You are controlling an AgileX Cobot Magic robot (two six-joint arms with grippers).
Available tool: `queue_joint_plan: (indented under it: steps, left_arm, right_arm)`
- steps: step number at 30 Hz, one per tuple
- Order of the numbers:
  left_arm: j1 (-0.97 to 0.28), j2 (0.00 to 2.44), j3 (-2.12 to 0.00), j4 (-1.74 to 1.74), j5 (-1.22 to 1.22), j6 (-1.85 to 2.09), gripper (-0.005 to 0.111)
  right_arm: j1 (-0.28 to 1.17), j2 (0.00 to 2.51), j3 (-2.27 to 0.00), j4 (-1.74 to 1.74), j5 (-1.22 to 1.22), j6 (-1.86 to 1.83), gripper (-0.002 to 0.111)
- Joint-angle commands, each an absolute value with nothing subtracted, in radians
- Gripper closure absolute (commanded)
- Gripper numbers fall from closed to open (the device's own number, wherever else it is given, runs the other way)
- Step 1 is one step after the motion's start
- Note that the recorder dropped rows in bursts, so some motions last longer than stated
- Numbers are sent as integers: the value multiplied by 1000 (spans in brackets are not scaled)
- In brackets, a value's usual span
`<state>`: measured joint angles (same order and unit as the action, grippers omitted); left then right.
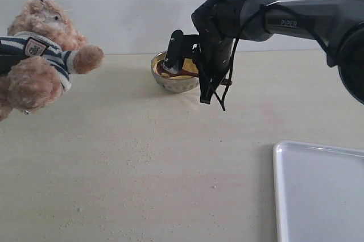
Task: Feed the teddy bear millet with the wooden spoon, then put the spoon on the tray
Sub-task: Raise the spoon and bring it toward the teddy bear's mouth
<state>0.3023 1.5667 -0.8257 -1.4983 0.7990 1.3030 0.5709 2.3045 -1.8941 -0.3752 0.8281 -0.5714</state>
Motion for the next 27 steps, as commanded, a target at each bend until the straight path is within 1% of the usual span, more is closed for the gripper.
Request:
queue_joint_plan:
  steps: [1, 7, 12, 17, 23, 27]
  left_arm:
    - [305, 1560, -824, -1507, 808, 1311, 102]
    - [305, 1560, -824, -1507, 808, 1311, 102]
    - [305, 1560, -824, -1507, 798, 1311, 102]
    - [305, 1560, -824, -1507, 783, 1311, 102]
    - [294, 1560, -824, -1507, 798, 1370, 102]
    - [231, 1577, -824, -1507, 853, 1406, 102]
  right_arm:
    - [553, 2301, -1896, -378, 837, -505, 108]
    - [478, 2292, -1896, -327, 874, -458, 108]
    - [410, 2235, -1896, -136, 887, -590, 108]
    - [399, 2172, -1896, -76, 892, -605, 108]
    - [399, 2124, -1896, 153, 1045, -657, 108]
    - [399, 2098, -1896, 235, 1143, -648, 108]
